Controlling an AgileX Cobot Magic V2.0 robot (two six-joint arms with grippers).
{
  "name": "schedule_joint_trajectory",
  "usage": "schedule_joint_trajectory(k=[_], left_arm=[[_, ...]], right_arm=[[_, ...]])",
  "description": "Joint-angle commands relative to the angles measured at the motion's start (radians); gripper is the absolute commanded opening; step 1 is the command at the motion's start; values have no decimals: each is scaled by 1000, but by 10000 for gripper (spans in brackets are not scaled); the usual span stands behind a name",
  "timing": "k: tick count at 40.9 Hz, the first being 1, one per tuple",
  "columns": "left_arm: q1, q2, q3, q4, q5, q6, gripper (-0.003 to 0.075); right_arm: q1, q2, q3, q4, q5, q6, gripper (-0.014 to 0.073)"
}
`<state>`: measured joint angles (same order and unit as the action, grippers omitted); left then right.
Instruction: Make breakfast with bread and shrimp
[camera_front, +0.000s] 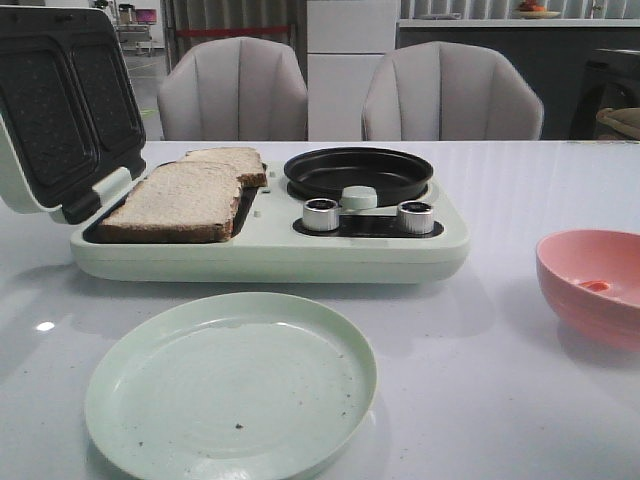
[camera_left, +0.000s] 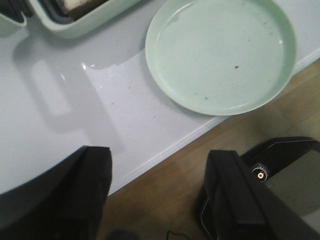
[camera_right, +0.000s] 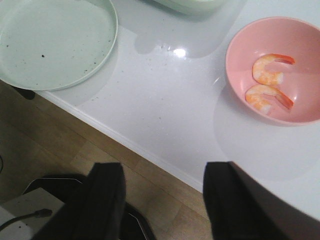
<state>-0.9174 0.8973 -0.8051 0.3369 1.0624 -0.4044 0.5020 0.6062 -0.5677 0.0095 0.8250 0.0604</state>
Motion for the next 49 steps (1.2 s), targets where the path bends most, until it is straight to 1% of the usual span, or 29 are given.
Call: schedule_joint_trajectory(k=[1,2,6,12,15,21,23,25,29,31,34,38,39,49], left_arm=[[75,75,-59,25,-11,2,455],[108,98,-62,13,-11,11,455],[235,164,-84,-56,-13,129,455],[474,233,-130,-216,-30,326,455],[611,252,-156,-337,-53,424,455],[840,272,-191,-608,-91,630,453],[905,282,-206,-681,-96,680,432],[965,290,-222,-722,-102,713,389],[1070,310,-251,-746,-135,718,291],[1112,325,-266,-767,-142,718,236],[1151,351,-292,-802,-160,718,173],[1176,398,-332,-826,-190,718,104],[1180,414,-342,-827,-195,718,95],[1182,565,-474,-848,-302,718,100]], right_arm=[[-2,-2,-27,-9,-53,2,462],[-2,-2,-27,-9,-53,2,462],[-2,-2,-27,-9,-53,2,462],[-2,-2,-27,-9,-52,2,462],[-2,-2,-27,-9,-52,2,462],[-2,-2,-27,-9,-52,2,462],[-2,-2,-27,-9,-52,2,462],[-2,-2,-27,-9,-52,2,462],[-2,-2,-27,-9,-52,2,462],[-2,-2,-27,-9,-52,2,462],[-2,-2,-27,-9,-52,2,462],[-2,-2,-27,-9,-52,2,462],[-2,-2,-27,-9,-52,2,462],[-2,-2,-27,-9,-52,2,462]])
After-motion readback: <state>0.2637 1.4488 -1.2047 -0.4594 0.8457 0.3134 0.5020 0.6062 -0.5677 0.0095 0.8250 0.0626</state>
